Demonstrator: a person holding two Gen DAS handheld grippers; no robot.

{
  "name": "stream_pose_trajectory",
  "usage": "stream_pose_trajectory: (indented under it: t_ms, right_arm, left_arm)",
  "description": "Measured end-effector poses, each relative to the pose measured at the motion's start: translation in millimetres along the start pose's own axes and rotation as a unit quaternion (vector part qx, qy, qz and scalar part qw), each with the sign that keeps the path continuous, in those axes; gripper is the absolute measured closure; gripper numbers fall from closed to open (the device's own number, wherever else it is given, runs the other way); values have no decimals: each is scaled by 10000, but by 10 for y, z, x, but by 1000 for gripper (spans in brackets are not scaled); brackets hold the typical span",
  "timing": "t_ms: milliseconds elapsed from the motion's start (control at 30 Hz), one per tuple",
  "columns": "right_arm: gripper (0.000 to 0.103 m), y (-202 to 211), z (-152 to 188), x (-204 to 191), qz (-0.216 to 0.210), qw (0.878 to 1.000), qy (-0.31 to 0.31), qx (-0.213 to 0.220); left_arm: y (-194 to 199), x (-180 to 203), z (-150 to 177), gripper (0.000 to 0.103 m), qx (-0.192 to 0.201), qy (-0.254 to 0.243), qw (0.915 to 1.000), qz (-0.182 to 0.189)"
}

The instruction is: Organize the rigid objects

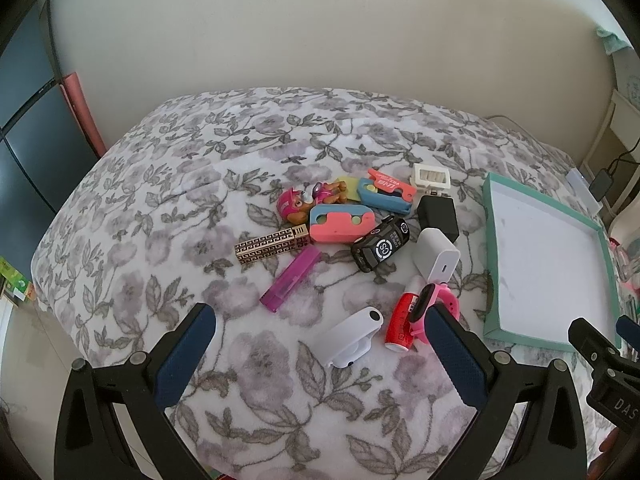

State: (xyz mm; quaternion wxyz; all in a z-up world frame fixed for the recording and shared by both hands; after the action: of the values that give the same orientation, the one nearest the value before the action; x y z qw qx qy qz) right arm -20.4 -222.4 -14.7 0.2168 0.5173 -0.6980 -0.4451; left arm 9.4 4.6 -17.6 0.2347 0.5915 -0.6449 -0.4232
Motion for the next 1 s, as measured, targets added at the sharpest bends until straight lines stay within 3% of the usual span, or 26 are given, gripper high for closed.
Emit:
stream_pose_trajectory:
  t_ms: [1000]
  right_arm:
    - [0,-23,1,-28,-1,10000,-3,-8]
  left_arm:
    - [-47,10,24,0,-67,10,10000,69]
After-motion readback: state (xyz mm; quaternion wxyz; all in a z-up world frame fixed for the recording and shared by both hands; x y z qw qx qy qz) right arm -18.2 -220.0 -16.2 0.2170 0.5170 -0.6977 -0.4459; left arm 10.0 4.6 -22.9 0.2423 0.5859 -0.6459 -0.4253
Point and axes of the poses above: each gripper's, at about its wrist camera, not at the fingertips, and y roughly against the way its jaws point, x to its right, z to its underside, the point moved 2 cm from there along -y, roughly the way its jaws point, and after that the axes turned 15 degrees about -y, right-handed, at the moved point
